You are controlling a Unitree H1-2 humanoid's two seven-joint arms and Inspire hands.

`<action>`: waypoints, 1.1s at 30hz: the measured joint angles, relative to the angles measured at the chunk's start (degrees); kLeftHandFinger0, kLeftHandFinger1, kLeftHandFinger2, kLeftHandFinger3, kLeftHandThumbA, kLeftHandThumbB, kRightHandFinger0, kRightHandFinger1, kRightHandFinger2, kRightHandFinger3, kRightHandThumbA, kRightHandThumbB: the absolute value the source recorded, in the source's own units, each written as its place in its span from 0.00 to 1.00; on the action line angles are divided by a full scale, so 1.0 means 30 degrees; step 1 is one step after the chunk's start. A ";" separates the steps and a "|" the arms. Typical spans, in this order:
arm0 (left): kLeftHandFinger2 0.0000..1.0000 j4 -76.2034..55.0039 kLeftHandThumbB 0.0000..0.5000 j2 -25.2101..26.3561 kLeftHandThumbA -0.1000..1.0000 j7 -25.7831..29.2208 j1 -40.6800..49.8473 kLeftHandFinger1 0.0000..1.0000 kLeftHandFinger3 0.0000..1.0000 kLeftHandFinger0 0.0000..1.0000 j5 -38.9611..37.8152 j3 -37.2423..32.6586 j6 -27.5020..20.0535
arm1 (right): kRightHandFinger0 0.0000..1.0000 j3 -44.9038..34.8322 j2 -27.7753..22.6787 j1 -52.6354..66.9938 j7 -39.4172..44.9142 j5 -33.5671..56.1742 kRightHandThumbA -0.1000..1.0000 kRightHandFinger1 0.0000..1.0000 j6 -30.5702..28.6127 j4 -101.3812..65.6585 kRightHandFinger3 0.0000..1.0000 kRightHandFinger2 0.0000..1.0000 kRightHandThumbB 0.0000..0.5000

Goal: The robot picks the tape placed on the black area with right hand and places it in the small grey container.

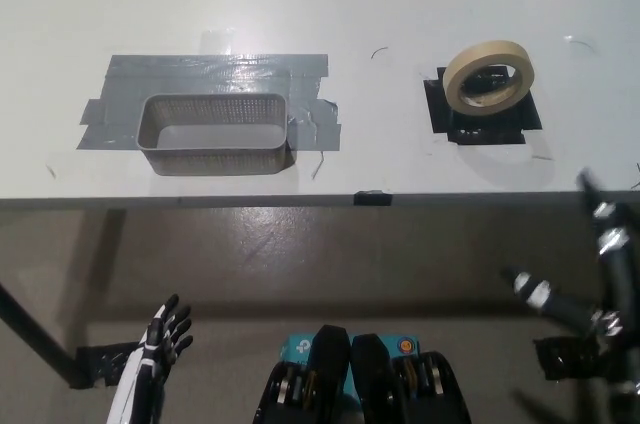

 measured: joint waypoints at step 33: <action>1.00 0.0164 0.11 0.0029 1.00 -0.0058 0.0177 1.00 1.00 1.00 -0.0016 -0.0003 -0.0334 | 1.00 0.7591 -0.4818 -1.4678 0.2829 -0.7612 1.00 1.00 0.6395 1.3148 1.00 1.00 0.85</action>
